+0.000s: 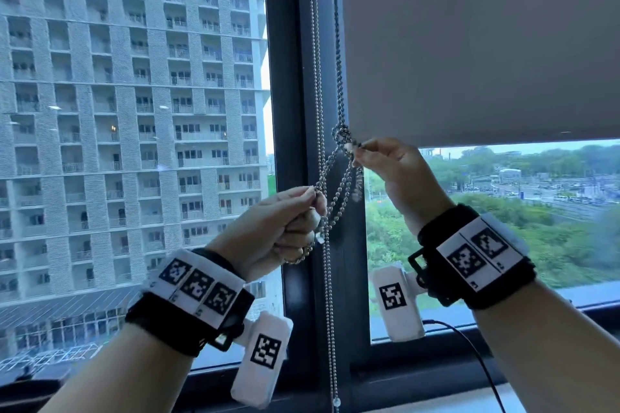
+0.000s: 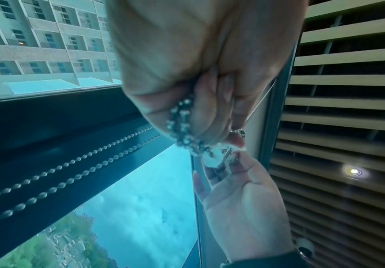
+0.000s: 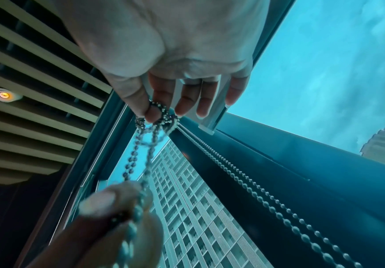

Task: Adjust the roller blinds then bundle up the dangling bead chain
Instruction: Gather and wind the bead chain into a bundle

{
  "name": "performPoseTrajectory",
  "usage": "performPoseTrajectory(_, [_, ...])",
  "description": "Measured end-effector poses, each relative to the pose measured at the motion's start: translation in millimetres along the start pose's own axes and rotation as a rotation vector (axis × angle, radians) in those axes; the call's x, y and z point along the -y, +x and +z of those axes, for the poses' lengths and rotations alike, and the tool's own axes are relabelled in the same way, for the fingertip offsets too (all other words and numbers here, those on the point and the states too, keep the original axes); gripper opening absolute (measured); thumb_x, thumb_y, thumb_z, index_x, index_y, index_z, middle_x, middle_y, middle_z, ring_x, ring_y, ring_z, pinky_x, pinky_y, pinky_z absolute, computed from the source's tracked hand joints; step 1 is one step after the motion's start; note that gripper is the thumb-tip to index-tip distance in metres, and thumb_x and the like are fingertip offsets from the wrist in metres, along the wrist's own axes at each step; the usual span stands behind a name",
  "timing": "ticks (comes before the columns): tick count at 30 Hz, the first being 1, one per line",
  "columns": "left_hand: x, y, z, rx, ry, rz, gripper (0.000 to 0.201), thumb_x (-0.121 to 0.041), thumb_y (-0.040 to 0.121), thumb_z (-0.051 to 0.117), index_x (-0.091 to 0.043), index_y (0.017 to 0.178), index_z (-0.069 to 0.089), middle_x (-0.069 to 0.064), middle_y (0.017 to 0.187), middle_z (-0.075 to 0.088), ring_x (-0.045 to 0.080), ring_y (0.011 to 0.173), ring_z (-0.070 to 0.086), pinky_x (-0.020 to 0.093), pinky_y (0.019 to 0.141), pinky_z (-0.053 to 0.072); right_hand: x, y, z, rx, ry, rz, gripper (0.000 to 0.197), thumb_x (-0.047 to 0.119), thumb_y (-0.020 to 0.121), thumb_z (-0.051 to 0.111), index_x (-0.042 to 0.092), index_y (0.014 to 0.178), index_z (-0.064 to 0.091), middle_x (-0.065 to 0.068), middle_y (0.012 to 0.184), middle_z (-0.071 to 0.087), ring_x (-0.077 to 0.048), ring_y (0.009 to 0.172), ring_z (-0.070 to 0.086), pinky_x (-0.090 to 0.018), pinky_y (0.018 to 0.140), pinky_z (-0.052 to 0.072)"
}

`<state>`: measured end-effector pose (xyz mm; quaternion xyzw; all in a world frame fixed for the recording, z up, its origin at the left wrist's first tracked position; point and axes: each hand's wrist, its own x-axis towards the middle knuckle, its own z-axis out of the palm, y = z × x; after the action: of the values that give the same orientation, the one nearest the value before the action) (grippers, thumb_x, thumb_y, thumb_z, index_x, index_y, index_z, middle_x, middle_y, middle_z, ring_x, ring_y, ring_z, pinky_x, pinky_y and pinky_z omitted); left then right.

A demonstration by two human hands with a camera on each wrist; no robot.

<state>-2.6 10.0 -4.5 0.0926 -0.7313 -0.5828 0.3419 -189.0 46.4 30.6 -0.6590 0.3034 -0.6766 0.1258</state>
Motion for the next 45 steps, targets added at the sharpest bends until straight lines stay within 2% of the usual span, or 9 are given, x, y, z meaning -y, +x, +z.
performPoseTrajectory(7, [8, -3, 4, 0.012, 0.184, -0.150, 0.030, -0.038, 0.091, 0.047, -0.011, 0.078, 0.054, -0.003, 0.050, 0.029, 0.008, 0.039, 0.034, 0.021, 0.042, 0.039, 1, -8, 7, -0.006, 0.020, 0.035, 0.015, 0.004, 0.090, 0.052, 0.004, 0.077, 0.060, 0.002, 0.064, 0.054, 0.007, 0.053, 0.049, -0.002, 0.059, 0.038])
performPoseTrajectory(11, [2, -3, 5, 0.012, 0.015, 0.021, 0.029, -0.031, 0.093, 0.044, -0.006, 0.088, 0.060, -0.004, 0.046, 0.039, 0.015, 0.049, 0.057, 0.043, 0.074, 0.058, 2, -10, 6, -0.014, 0.025, 0.097, 0.019, 0.010, 0.089, 0.054, 0.014, 0.071, 0.060, 0.001, 0.067, 0.058, 0.004, 0.059, 0.054, -0.006, 0.060, 0.042])
performPoseTrajectory(15, [-15, -7, -1, 0.077, -0.208, 0.142, 0.038, -0.032, 0.093, 0.040, -0.024, 0.128, 0.053, -0.007, 0.058, 0.035, 0.003, 0.041, 0.039, 0.022, 0.043, 0.049, -4, -13, 5, 0.024, 0.052, 0.223, 0.017, 0.013, 0.089, 0.054, 0.021, 0.074, 0.060, 0.004, 0.072, 0.064, -0.011, 0.074, 0.059, -0.034, 0.080, 0.042])
performPoseTrajectory(18, [-32, -12, -12, 0.191, -0.024, 0.080, 0.054, -0.032, 0.087, 0.059, -0.036, 0.138, 0.041, -0.004, 0.064, 0.037, 0.003, 0.043, 0.030, 0.016, 0.038, 0.026, -2, -10, 2, -0.012, 0.073, 0.219, 0.015, 0.012, 0.088, 0.053, 0.018, 0.077, 0.062, 0.002, 0.078, 0.066, -0.015, 0.081, 0.060, -0.034, 0.081, 0.043])
performPoseTrajectory(24, [-43, -15, -35, -0.142, 0.681, -0.063, 0.017, -0.019, 0.079, 0.059, -0.012, 0.091, 0.069, -0.009, 0.051, 0.040, 0.006, 0.045, 0.030, 0.018, 0.042, 0.028, -1, -1, -13, -0.118, 0.023, 0.134, 0.012, 0.010, 0.087, 0.054, 0.008, 0.080, 0.063, -0.010, 0.081, 0.062, -0.017, 0.082, 0.056, -0.020, 0.069, 0.045])
performPoseTrajectory(28, [-36, -14, -34, 0.002, 0.905, -0.176, 0.019, -0.037, 0.082, 0.060, -0.024, 0.079, 0.073, -0.011, 0.051, 0.049, 0.011, 0.050, 0.035, 0.025, 0.046, 0.031, -6, 2, -2, -0.110, -0.041, 0.058, 0.011, 0.010, 0.089, 0.055, 0.011, 0.079, 0.060, -0.010, 0.081, 0.061, -0.015, 0.076, 0.055, -0.005, 0.057, 0.042])
performPoseTrajectory(34, [-36, -20, -34, -0.028, 0.370, 0.107, 0.029, -0.041, 0.074, 0.066, -0.018, 0.060, 0.054, -0.008, 0.056, 0.045, 0.006, 0.047, 0.036, 0.019, 0.047, 0.033, -10, 1, -1, -0.082, -0.030, 0.017, 0.012, 0.008, 0.090, 0.053, 0.014, 0.080, 0.055, -0.005, 0.073, 0.060, 0.000, 0.060, 0.059, -0.005, 0.055, 0.043])
performPoseTrajectory(42, [-21, -17, -32, 0.302, 0.572, -0.147, 0.023, -0.025, 0.074, 0.061, -0.021, 0.052, 0.056, -0.009, 0.051, 0.048, 0.005, 0.046, 0.041, 0.017, 0.051, 0.038, -5, 8, 3, -0.141, -0.048, -0.052, 0.017, 0.003, 0.094, 0.043, 0.013, 0.082, 0.048, -0.010, 0.075, 0.057, -0.020, 0.066, 0.057, -0.007, 0.053, 0.043])
performPoseTrajectory(45, [-17, -17, -30, 0.260, 0.679, -0.201, 0.027, -0.045, 0.072, 0.067, -0.023, 0.057, 0.065, -0.013, 0.051, 0.052, 0.004, 0.045, 0.039, 0.016, 0.047, 0.033, -9, 6, 5, -0.127, 0.013, -0.046, 0.014, -0.003, 0.092, 0.043, 0.009, 0.089, 0.048, -0.014, 0.084, 0.056, -0.020, 0.069, 0.055, -0.009, 0.053, 0.045])
